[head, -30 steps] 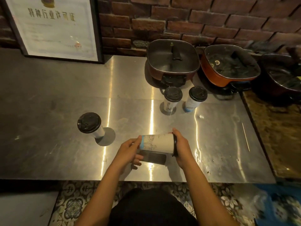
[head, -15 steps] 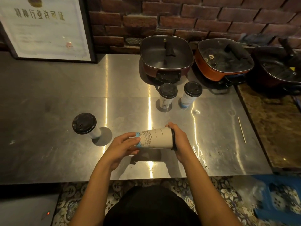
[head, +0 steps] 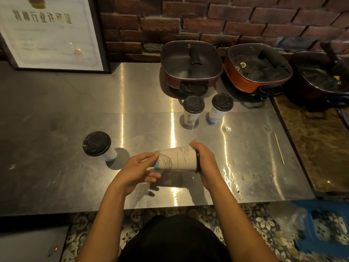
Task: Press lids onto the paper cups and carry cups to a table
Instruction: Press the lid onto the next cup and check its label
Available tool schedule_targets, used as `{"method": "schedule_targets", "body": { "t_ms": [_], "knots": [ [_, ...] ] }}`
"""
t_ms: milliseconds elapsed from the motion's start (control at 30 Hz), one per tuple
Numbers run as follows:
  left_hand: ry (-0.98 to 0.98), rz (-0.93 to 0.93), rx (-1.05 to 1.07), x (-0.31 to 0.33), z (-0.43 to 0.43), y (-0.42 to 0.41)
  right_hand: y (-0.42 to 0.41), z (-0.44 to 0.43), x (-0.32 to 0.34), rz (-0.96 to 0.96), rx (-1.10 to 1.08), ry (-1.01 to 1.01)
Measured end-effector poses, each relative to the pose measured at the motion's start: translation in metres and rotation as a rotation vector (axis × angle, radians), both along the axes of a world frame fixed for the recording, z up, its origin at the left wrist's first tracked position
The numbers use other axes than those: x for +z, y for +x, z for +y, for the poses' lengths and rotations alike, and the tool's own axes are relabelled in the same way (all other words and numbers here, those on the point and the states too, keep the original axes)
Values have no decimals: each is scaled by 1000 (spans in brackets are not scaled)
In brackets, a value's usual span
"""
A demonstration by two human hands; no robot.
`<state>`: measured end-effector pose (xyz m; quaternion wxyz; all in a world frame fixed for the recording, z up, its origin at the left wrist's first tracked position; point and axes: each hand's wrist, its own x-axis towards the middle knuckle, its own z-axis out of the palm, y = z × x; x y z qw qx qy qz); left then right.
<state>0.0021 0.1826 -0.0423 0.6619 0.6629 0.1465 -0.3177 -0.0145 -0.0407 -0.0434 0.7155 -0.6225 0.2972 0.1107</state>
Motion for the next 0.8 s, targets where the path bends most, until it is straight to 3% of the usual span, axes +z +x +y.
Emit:
{"method": "schedule_targets", "body": {
  "t_ms": [800],
  "knots": [
    [-96,-33,15,16,-1,0,-6,-7,6,-109,-82,66]
  ]
}}
